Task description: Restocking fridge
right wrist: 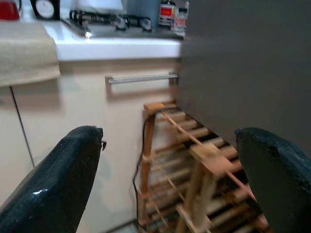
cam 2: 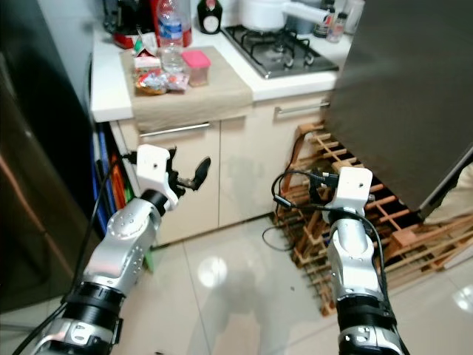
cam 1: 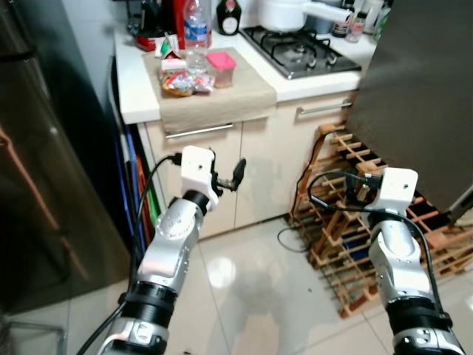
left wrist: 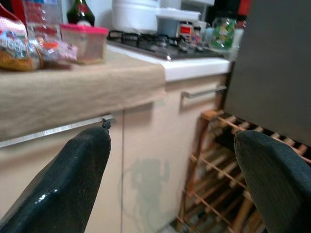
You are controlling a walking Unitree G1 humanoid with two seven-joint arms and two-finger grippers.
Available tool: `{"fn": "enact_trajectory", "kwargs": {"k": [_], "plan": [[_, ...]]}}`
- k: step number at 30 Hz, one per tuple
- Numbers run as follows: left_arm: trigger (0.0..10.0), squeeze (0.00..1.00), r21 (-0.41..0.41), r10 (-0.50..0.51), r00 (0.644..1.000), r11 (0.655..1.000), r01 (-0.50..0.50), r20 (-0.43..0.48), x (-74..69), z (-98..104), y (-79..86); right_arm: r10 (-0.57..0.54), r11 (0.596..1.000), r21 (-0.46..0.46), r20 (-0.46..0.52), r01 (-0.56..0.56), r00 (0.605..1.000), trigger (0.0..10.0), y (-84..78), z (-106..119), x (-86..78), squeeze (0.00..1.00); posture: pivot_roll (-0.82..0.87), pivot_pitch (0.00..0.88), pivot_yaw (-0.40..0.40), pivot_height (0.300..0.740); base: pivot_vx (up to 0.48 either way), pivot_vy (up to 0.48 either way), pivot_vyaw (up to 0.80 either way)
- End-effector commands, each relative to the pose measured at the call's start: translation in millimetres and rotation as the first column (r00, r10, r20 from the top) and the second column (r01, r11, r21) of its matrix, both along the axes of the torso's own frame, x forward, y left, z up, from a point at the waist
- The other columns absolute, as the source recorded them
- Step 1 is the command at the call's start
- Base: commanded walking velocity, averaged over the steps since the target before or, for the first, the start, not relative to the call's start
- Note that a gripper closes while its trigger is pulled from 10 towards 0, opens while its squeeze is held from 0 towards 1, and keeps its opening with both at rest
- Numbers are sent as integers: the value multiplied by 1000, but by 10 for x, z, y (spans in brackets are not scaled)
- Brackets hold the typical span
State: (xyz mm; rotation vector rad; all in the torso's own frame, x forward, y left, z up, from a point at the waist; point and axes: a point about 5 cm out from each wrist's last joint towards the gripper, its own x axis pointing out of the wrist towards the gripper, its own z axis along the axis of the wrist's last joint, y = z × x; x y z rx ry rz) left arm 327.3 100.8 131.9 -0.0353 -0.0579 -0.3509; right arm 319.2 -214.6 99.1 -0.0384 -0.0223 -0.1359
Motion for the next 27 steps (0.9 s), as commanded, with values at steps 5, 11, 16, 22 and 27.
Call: {"fn": "enact_trajectory", "kwargs": {"k": [5, 11, 16, 22, 27], "plan": [[10000, 0, 14, 37, 999, 999, -37, -38, 8, -88, 107, 14, 1000, 16, -10, -13, 1000, 10000, 68, -45, -12, 0, 15, 0, 0, 740, 0, 0, -689], [10000, 0, 2, 44, 997, 999, -44, -68, 18, -136, 142, 15, 1000, 15, -12, -14, 1000, 10000, 60, -52, -9, 0, 12, 0, -4, 740, 0, 0, -698], [10000, 0, -19, 51, 997, 998, -52, -56, 24, -117, 165, 2, 1000, 13, 14, -2, 1000, 10000, 46, -16, -9, 0, 11, 0, -3, 740, 0, 0, -696], [10000, 0, -50, 112, 992, 992, -114, -50, 46, -112, 266, -29, 998, 54, 109, 23, 994, 10000, 7, 129, -18, 0, 8, 0, 6, 740, 85, -191, -700], [10000, 0, -35, 73, 997, 997, -74, -33, -5, -114, 247, -25, 997, 68, 72, 20, 997, 10000, 19, 55, -42, 0, 6, 0, 15, 740, 0, -425, -708]]}}
